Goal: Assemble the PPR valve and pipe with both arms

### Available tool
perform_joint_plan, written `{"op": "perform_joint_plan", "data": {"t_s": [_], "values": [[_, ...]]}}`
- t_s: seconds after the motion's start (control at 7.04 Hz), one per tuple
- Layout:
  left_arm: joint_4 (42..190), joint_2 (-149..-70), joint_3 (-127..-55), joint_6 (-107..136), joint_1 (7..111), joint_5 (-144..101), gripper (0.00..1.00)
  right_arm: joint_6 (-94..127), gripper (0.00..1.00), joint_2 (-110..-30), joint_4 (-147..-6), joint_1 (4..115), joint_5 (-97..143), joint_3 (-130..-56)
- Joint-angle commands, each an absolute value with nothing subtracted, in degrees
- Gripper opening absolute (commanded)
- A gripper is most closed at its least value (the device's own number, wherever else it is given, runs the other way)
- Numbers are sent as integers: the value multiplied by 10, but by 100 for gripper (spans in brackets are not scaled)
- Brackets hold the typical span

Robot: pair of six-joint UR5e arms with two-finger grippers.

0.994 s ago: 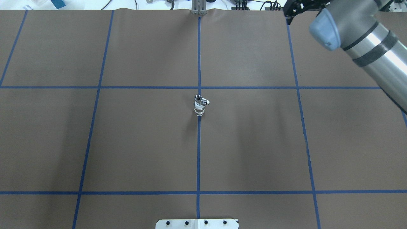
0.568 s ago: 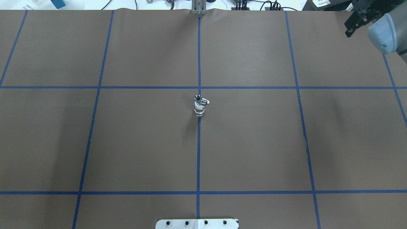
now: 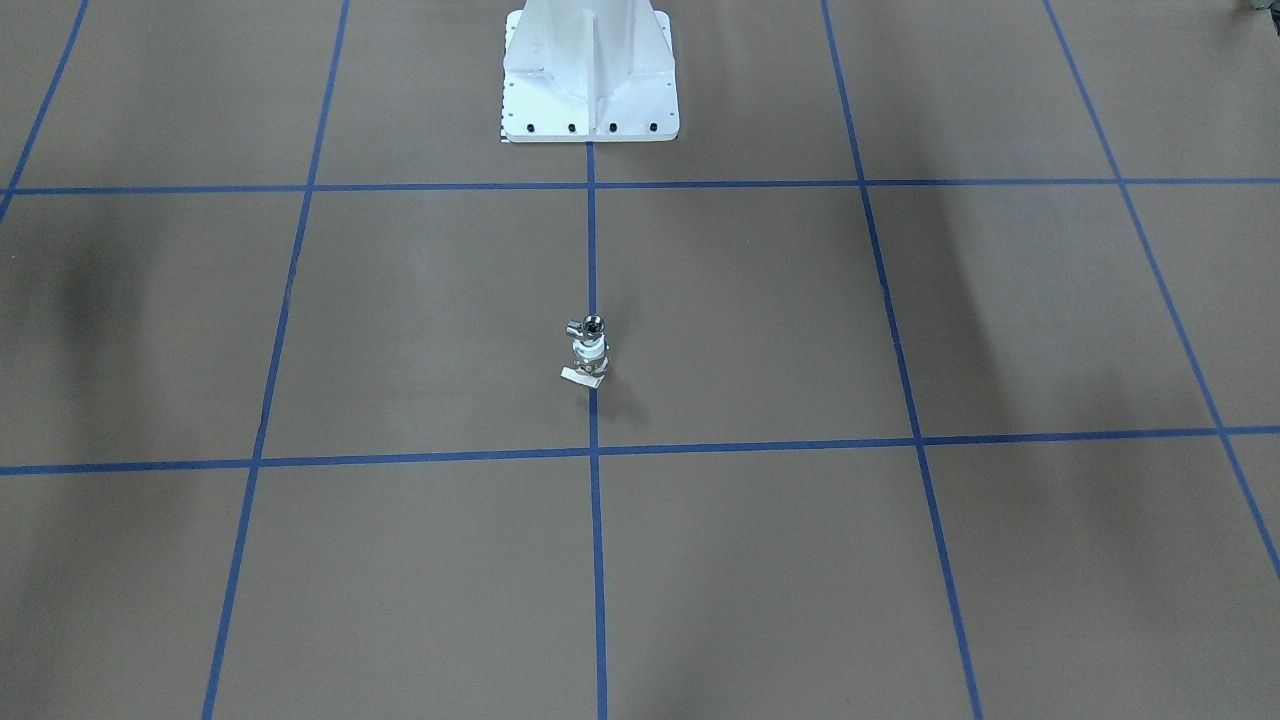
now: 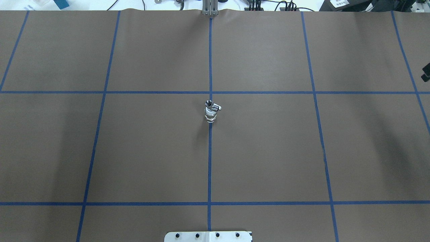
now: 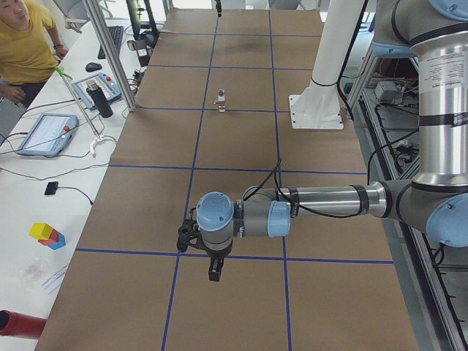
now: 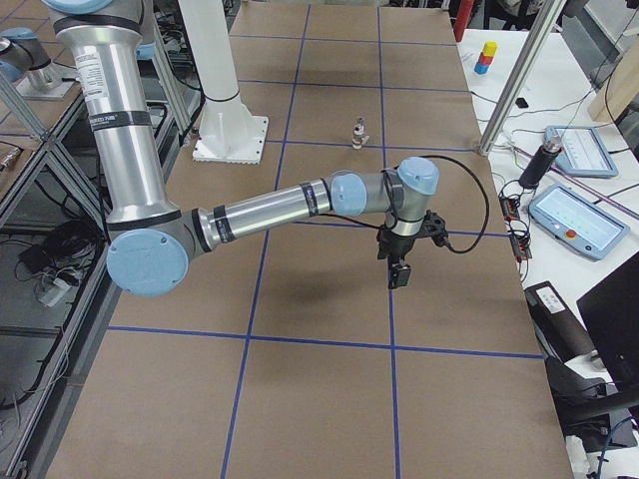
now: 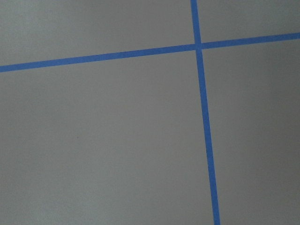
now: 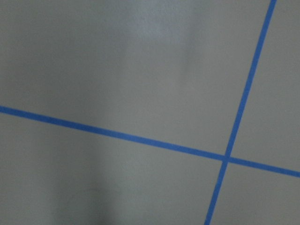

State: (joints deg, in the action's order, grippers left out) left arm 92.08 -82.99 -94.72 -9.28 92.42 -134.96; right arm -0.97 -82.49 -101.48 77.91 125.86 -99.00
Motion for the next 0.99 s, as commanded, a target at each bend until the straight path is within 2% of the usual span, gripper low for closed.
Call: {"op": "perform_joint_plan", "data": {"t_s": [0.0, 0.85], "values": [[922, -843, -954, -73, 904, -1349, 100, -18, 99, -898, -1015, 796, 1260, -1044], [922, -837, -970, -77, 904, -1349, 100, -28, 99, -934, -1014, 844, 1307, -1035]]}}
